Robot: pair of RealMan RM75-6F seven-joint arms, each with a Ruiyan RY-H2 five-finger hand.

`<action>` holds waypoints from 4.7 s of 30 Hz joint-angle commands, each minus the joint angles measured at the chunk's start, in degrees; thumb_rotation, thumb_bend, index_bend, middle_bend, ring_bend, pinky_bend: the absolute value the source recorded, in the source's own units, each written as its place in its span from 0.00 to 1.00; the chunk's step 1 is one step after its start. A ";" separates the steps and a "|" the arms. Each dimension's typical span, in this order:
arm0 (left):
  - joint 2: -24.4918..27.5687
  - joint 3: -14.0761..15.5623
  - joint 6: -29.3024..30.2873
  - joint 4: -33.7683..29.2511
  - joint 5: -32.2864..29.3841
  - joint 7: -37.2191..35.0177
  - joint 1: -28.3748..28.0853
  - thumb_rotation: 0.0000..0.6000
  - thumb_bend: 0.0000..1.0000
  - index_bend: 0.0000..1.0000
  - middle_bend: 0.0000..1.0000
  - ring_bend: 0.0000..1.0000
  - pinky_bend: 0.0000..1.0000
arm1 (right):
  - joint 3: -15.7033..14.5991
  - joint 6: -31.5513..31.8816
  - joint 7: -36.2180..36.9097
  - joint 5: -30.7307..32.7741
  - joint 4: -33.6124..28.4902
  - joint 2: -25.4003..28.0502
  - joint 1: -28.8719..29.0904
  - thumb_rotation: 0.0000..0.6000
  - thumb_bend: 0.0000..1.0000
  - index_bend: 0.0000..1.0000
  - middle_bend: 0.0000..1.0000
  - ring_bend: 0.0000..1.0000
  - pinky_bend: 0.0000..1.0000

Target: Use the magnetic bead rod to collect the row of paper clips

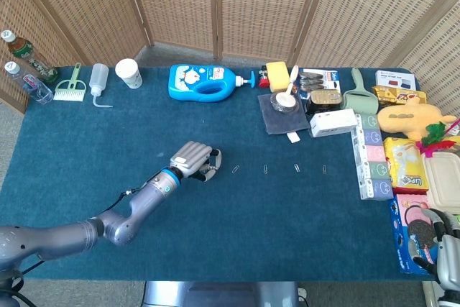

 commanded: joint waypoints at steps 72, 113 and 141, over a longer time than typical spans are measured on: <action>-9.04 -2.76 -2.68 8.40 -3.91 3.60 -10.67 1.00 0.47 0.59 1.00 1.00 1.00 | 0.22 -0.26 2.05 0.77 1.56 -0.62 -1.01 1.00 0.39 0.21 0.20 0.10 0.43; -5.18 -0.96 2.29 3.37 -15.88 20.06 -13.50 1.00 0.47 0.59 1.00 1.00 1.00 | 0.29 0.12 3.52 -0.14 2.59 -1.10 -1.44 1.00 0.39 0.21 0.20 0.10 0.43; -8.39 -1.10 2.73 6.44 -27.39 29.75 -20.57 1.00 0.36 0.36 0.92 0.99 1.00 | 0.51 -0.27 5.16 0.22 3.92 -1.48 -1.69 1.00 0.39 0.21 0.20 0.10 0.43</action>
